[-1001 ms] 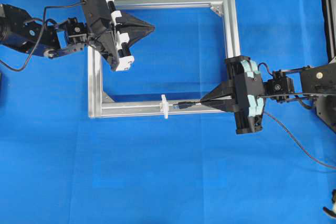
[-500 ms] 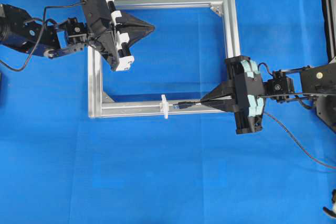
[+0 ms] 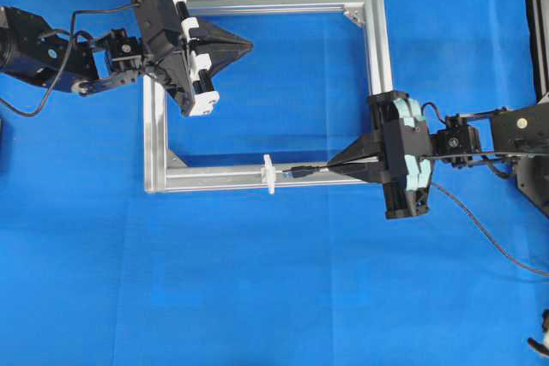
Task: Insert the wire through the string loop located in the center.
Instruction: 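Push the USB plug leftward through the white zip-tie loop with the right gripper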
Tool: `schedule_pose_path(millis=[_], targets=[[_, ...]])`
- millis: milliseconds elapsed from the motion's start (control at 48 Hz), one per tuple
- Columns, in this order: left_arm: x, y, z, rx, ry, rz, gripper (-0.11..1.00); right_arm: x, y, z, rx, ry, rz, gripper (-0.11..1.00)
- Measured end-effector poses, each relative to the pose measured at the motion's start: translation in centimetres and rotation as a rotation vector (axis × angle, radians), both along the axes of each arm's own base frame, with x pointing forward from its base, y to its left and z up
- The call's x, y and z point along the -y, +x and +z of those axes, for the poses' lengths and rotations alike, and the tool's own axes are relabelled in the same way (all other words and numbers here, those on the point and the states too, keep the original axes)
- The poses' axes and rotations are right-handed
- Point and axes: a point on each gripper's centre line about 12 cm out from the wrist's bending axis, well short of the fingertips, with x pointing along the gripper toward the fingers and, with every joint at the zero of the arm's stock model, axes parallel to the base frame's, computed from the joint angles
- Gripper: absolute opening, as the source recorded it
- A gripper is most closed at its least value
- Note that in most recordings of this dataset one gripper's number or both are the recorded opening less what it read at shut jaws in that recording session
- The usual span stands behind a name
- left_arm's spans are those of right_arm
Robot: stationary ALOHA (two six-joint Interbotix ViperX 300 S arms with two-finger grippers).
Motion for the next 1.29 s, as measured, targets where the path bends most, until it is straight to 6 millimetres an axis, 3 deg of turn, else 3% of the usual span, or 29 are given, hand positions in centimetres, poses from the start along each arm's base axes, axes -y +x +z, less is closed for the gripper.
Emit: schedule_pose_path(millis=[542,1292], targets=[[0.0,0.0,0.0,-0.001,0.0,0.0,0.0,0.0,0.2,-0.5,-0.012,-0.001,-0.001,-0.02],[0.0,-0.1,0.0,0.0,0.002,0.001,0.0,-0.4,6.0,-1.3,0.024,0.003,0.001,-0.02]])
